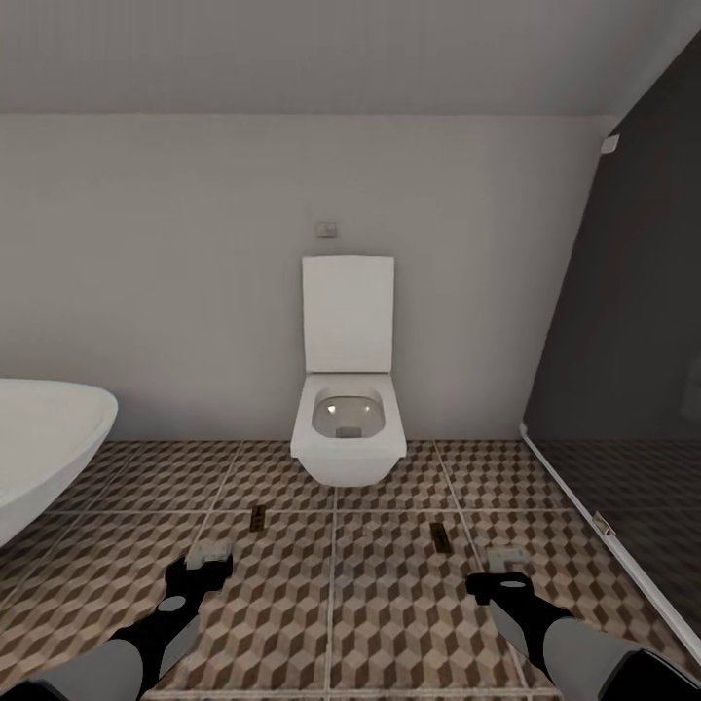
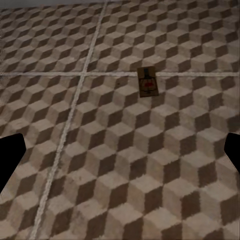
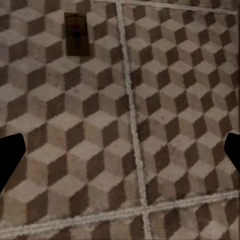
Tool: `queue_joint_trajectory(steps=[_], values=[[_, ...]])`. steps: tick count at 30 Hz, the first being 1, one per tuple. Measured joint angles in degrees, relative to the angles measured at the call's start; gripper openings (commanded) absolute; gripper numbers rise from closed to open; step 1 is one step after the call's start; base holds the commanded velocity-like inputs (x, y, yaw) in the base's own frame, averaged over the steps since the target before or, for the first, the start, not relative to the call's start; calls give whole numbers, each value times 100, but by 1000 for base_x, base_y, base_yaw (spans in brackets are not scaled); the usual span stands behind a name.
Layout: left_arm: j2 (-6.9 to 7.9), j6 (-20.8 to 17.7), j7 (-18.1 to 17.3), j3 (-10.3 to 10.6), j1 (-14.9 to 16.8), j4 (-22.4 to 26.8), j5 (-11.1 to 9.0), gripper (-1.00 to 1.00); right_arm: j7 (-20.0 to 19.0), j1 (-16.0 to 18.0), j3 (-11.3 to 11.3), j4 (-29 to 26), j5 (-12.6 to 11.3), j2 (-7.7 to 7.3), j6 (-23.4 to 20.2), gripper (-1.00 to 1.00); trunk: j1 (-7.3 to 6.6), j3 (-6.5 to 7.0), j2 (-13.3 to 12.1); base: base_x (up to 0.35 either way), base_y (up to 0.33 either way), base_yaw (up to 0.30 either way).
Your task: Take the four mousetraps from the cabinet in the bathroom and place them on the bathroom floor. Make sure all four end up on the same floor surface, and ensure that at least two of them are either under or directly next to the same bathroom sink.
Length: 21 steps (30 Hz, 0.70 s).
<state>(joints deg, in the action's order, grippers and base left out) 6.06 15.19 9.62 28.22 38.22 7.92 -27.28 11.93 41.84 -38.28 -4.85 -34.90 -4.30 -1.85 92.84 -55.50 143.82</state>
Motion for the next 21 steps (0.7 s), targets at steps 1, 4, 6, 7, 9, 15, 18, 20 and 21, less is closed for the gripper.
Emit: queue_joint_trajectory(steps=[1,4,6,7,9,15,18,20,21], values=[[1,0,0,-3,0,-1,0,100,0,0,0,0,18,0,7,100,-3,22,-1,0,0,0],[5,0,1,-9,0,-2,-2,100,2,0,0,-1,57,0,17,100,-10,89,-5,0,0,0],[9,0,1,-19,0,-3,-12,100,5,0,2,0,95,1,26,100,-15,133,-8,0,0,0],[10,0,0,-28,0,-3,-26,100,8,0,3,1,111,1,31,100,-18,155,-9,0,0,0],[12,0,-3,-49,0,-6,-70,100,17,0,5,8,124,1,41,100,-23,200,-12,0,0,0],[15,6,-11,-82,0,-18,-238,100,45,0,14,31,125,1,99,100,-39,333,-20,0,0,0],[24,8,-15,-88,0,-38,-342,100,64,-1,16,43,121,-1,140,100,-46,399,-24,0,0,0],[28,8,-15,-89,0,-45,-373,100,68,-1,16,48,119,-3,147,100,-52,444,-27,0,0,0],[31,9,-16,-90,0,-51,-406,100,72,-1,17,51,115,-4,153,100,-54,466,-28,0,0,0]])
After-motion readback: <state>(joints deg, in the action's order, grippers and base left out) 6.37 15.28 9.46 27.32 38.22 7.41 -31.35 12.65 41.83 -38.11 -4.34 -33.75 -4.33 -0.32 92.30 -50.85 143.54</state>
